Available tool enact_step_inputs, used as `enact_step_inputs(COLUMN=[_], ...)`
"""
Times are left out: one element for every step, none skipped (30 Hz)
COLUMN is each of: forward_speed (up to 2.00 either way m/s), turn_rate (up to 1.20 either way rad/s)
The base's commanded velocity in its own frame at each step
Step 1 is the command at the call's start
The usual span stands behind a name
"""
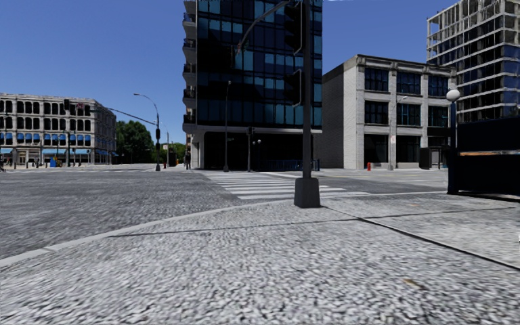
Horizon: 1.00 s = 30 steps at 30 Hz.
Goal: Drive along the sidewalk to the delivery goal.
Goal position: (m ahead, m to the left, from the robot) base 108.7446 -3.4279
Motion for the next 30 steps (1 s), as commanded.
enact_step_inputs(forward_speed=[1.72, 1.72, 1.72, 1.72, 1.72, 1.72, 1.72, 1.72, 1.72, 1.72, 1.72, 1.72, 1.72, 1.72, 1.72, 1.72, 1.72, 1.72, 1.72, 1.72, 1.72, 1.72, 1.72, 1.72, 1.72, 1.72, 1.72, 1.72, 1.72, 1.72], turn_rate=[-0.46, -0.46, -0.46, -0.46, -0.46, -0.47, -0.47, -0.48, -0.48, -0.49, -0.51, -0.52, -0.52, -0.52, -0.52, -0.52, -0.52, -0.52, -0.52, -0.52, -0.52, -0.52, -0.52, -0.52, -0.52, -0.52, -0.52, -0.52, -0.52, -0.52])
